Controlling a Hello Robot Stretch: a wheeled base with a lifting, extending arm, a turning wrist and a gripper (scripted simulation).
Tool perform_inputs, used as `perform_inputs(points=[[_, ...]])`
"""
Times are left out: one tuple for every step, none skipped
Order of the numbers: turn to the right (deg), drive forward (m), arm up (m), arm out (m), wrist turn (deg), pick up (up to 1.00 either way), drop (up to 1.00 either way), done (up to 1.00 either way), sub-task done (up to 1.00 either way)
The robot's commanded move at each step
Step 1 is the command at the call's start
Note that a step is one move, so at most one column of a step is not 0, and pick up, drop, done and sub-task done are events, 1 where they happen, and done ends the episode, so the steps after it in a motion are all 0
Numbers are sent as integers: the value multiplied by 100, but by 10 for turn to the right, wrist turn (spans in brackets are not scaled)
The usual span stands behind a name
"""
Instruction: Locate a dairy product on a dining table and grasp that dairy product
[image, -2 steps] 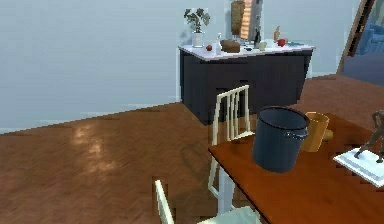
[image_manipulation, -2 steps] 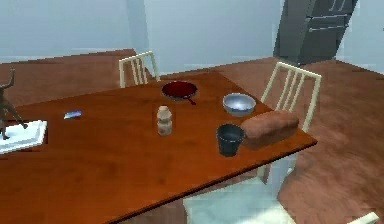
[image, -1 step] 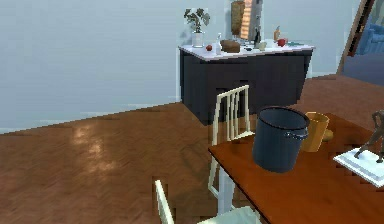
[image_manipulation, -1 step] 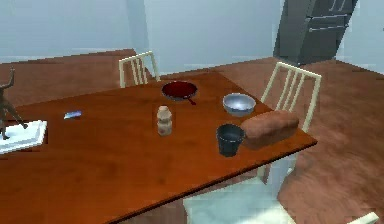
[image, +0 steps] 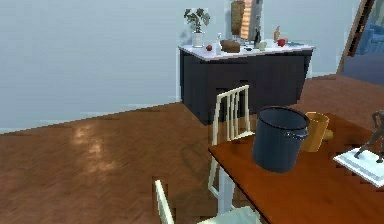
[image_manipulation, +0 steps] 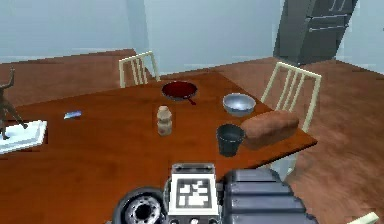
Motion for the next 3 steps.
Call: perform_inputs(points=[[0,0,0,50,0,0,0,0,0],[0,0,0,0,450,0,0,0,0],[0,0,0,0,450,0,0,0,0]])
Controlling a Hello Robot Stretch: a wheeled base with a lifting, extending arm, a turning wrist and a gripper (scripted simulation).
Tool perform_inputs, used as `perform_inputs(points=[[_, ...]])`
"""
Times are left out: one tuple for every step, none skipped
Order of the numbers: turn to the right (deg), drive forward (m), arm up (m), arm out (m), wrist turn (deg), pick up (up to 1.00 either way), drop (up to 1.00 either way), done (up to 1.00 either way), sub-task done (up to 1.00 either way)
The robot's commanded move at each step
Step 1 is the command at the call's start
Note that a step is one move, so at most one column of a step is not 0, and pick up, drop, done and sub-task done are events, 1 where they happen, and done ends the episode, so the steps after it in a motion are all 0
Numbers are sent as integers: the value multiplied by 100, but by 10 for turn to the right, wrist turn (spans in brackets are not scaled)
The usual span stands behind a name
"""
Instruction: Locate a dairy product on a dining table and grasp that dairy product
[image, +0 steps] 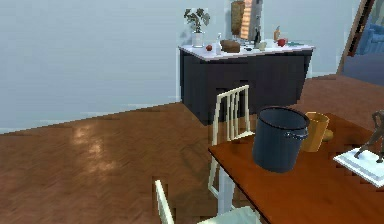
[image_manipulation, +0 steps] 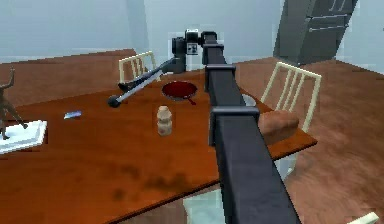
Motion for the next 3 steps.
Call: perform_inputs(points=[[0,0,0,0,450,0,0,0,0],[0,0,0,0,150,0,0,0,0],[0,0,-30,0,0,0,0,0,0]])
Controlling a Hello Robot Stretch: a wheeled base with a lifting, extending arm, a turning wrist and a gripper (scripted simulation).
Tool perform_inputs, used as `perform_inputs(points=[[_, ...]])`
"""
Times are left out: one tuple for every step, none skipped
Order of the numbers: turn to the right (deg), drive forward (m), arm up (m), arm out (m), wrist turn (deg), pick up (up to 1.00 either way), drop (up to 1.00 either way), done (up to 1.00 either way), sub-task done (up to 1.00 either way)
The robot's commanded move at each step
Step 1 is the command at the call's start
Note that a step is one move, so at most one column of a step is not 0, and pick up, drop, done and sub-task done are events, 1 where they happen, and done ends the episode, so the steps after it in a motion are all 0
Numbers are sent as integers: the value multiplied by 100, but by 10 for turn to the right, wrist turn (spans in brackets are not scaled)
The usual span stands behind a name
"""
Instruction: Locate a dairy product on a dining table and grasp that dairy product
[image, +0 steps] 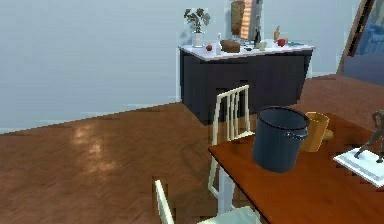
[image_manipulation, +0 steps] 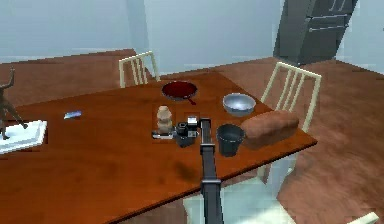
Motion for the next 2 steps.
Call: perform_inputs(points=[[0,0,0,0,0,100,0,0,0],[0,0,10,0,0,0,0,0,0]])
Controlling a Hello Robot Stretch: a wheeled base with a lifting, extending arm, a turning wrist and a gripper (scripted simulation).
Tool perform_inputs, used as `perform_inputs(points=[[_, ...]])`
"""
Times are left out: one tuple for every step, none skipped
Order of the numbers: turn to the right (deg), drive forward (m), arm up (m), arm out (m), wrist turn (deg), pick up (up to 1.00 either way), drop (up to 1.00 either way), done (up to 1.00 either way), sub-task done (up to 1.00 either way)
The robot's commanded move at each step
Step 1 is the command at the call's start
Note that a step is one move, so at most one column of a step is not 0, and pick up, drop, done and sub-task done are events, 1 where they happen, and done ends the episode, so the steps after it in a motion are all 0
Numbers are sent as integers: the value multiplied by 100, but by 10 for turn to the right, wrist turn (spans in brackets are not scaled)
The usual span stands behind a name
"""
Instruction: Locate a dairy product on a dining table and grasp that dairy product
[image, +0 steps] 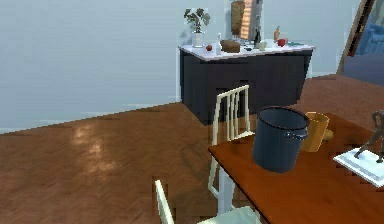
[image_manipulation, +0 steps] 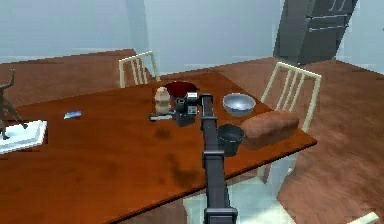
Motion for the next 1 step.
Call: perform_inputs(points=[[0,0,0,0,0,0,0,100,0]])
